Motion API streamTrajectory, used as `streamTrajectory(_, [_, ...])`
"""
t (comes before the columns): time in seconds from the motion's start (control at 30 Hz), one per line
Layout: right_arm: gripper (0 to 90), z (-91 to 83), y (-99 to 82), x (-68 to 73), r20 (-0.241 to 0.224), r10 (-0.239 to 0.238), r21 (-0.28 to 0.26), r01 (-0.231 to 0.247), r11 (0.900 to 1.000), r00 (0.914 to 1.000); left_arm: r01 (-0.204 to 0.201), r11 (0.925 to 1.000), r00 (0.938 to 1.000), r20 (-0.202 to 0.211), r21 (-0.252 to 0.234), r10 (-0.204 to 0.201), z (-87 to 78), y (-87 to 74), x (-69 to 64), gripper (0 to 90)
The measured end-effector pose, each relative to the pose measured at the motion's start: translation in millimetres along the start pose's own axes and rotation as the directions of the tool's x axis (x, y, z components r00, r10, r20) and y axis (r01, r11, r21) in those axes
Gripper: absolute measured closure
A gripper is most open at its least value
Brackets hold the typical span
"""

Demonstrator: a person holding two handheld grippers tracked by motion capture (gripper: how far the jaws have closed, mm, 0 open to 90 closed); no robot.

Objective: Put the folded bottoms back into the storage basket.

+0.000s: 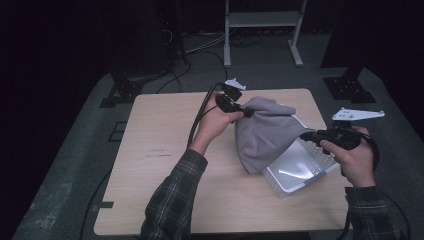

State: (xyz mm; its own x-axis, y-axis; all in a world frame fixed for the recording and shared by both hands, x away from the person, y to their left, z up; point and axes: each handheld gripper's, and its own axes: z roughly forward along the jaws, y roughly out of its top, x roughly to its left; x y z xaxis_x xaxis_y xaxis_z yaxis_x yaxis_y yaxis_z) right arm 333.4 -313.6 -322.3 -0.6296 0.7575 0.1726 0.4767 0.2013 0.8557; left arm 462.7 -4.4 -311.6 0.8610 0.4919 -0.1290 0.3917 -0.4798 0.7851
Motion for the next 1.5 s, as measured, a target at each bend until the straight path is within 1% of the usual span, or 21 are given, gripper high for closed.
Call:
streamTrajectory(0.1, [81.8, 0.0, -4.2, -8.7, 0.021, 0.006, 0.015, -0.007, 0.9999, 0.9998, -0.002, 1.0000, 1.0000, 0.005, -0.005, 0.002, 12.0, 0.3, 0.0, 80.7])
streamTrajectory(0.17, [81.8, 2.0, -7.7, -14.4, 0.039, 0.006, 0.033, -0.007, 0.9994, 0.9992, 0.005, 0.9999, 1.0000, 0.003, -0.012, -0.005, 19.8, -0.9, -0.5, 80.6])
streamTrajectory(0.23, [81.8, 4.9, -12.0, -20.1, 0.055, 0.004, 0.050, -0.007, 0.9987, 0.9985, 0.010, 0.9998, 0.9999, 0.005, -0.017, -0.010, 26.6, -2.6, -0.5, 80.6])
streamTrajectory(0.27, [81.8, 6.6, -14.3, -22.9, 0.062, 0.001, 0.059, -0.004, 0.9982, 0.9981, 0.004, 0.9998, 1.0000, 0.002, -0.019, -0.004, 29.8, -3.6, -0.3, 80.6])
streamTrajectory(0.3, [81.8, 8.3, -16.7, -25.5, 0.063, -0.001, 0.067, -0.003, 0.9977, 0.9980, 0.006, 0.9998, 1.0000, 0.000, -0.018, -0.006, 32.8, -4.7, -0.4, 80.6])
streamTrajectory(0.37, [81.8, 11.3, -20.8, -30.3, 0.082, -0.009, 0.088, 0.001, 0.9961, 0.9966, 0.013, 0.9997, 0.9999, 0.001, -0.018, -0.013, 38.9, -7.1, -0.1, 80.5])
streamTrajectory(0.53, [81.8, 17.9, -30.2, -39.7, 0.101, -0.005, 0.127, -0.008, 0.9919, 0.9949, 0.024, 0.9997, 0.9997, -0.001, 0.003, -0.024, 53.7, -15.3, 1.3, 80.4])
streamTrajectory(0.63, [81.7, 23.4, -36.6, -45.4, 0.113, -0.003, 0.149, -0.014, 0.9888, 0.9936, 0.038, 0.9992, 0.9993, 0.000, 0.012, -0.038, 62.4, -21.1, 2.4, 80.4])
streamTrajectory(0.7, [81.7, 26.4, -40.8, -49.3, 0.112, 0.002, 0.158, -0.020, 0.9872, 0.9937, 0.046, 0.9988, 0.9989, -0.005, 0.020, -0.046, 66.6, -24.4, 3.6, 80.3])
streamTrajectory(0.8, [81.7, 30.5, -45.7, -54.1, 0.126, 0.001, 0.174, -0.023, 0.9845, 0.9921, 0.060, 0.9977, 0.9982, -0.005, 0.031, -0.059, 72.3, -28.8, 5.1, 80.3])
streamTrajectory(0.9, [81.5, 33.5, -48.7, -57.3, 0.143, -0.007, 0.182, -0.019, 0.9831, 0.9897, 0.072, 0.9967, 0.9974, -0.007, 0.037, -0.071, 77.5, -32.0, 4.9, 80.3])
streamTrajectory(1.0, [81.4, 35.4, -49.8, -59.6, 0.163, -0.020, 0.186, -0.011, 0.9825, 0.9864, 0.068, 0.9964, 0.9977, -0.004, 0.050, -0.068, 81.7, -34.4, 4.3, 80.3])
streamTrajectory(1.07, [81.1, 35.9, -50.1, -61.6, 0.175, -0.029, 0.183, -0.004, 0.9831, 0.9842, 0.074, 0.9957, 0.9973, -0.004, 0.055, -0.074, 84.4, -36.1, 3.3, 80.2])
streamTrajectory(1.2, [78.9, 34.9, -50.4, -64.9, 0.172, -0.036, 0.180, 0.004, 0.9836, 0.9844, 0.087, 0.9945, 0.9962, -0.004, 0.058, -0.087, 89.4, -38.7, 1.6, 80.2])
streamTrajectory(1.27, [77.1, 33.1, -49.9, -65.7, 0.167, -0.037, 0.185, 0.006, 0.9828, 0.9853, 0.087, 0.9940, 0.9962, -0.002, 0.067, -0.087, 91.1, -39.5, 1.6, 80.2])
streamTrajectory(1.37, [74.9, 28.0, -48.4, -67.2, 0.178, -0.032, 0.180, -0.001, 0.9836, 0.9835, 0.093, 0.9927, 0.9957, -0.007, 0.077, -0.093, 93.7, -41.4, 1.2, 80.1])
streamTrajectory(1.43, [74.8, 23.5, -47.8, -68.8, 0.186, -0.028, 0.165, -0.003, 0.9863, 0.9821, 0.091, 0.9918, 0.9959, -0.008, 0.089, -0.091, 95.4, -43.0, 1.5, 80.0])
streamTrajectory(1.5, [74.7, 19.6, -47.0, -69.5, 0.187, -0.020, 0.152, -0.009, 0.9883, 0.9822, 0.098, 0.9914, 0.9952, -0.009, 0.087, -0.098, 96.9, -45.1, 1.7, 79.9])
